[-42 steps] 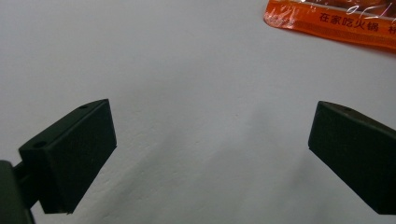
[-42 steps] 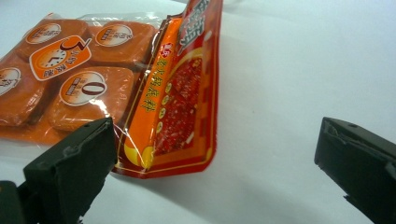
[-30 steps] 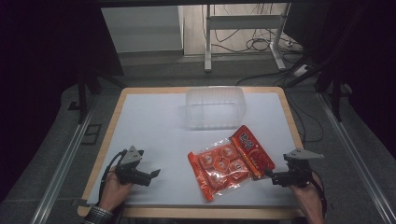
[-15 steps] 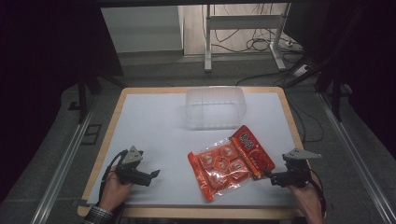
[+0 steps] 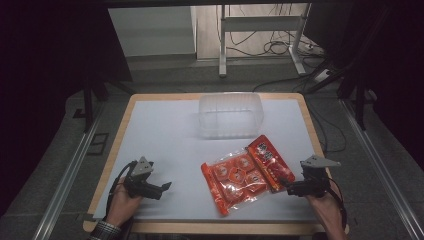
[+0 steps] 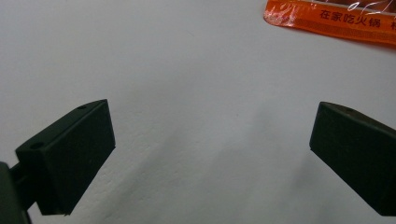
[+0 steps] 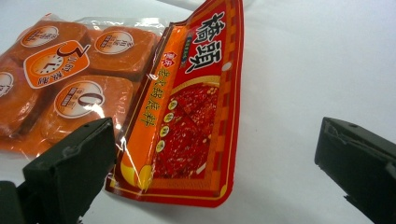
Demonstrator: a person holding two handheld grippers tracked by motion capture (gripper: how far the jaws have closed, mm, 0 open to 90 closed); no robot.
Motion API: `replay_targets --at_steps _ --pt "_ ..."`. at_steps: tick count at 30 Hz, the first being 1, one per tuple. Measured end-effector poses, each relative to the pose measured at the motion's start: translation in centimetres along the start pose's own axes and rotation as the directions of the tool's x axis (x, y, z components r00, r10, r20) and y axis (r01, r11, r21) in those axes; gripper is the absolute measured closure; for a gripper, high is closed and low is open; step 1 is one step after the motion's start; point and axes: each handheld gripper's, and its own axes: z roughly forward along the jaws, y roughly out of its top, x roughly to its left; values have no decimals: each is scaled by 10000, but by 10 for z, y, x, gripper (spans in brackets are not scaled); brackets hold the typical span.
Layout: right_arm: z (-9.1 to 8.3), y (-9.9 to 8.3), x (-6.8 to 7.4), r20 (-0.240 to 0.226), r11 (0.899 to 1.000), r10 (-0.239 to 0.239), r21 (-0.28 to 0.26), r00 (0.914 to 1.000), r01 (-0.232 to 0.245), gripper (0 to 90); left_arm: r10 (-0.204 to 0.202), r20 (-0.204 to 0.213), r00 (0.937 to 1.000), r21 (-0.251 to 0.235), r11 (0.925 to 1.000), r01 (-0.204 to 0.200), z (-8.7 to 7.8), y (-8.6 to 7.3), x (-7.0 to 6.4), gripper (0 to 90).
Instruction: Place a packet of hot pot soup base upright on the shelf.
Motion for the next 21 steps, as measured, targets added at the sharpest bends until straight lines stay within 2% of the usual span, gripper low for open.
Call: replay_targets --at_steps 16,21 --pt "10 10 -5 -240 9998 -90 -175 9997 86 0 58 -47 10000 82 10000 -57 1 0 -1 0" --pt "15 11 -7 -379 9998 51 -178 9993 -58 0 105 -55 9999 141 9998 -104 1 0 -1 0"
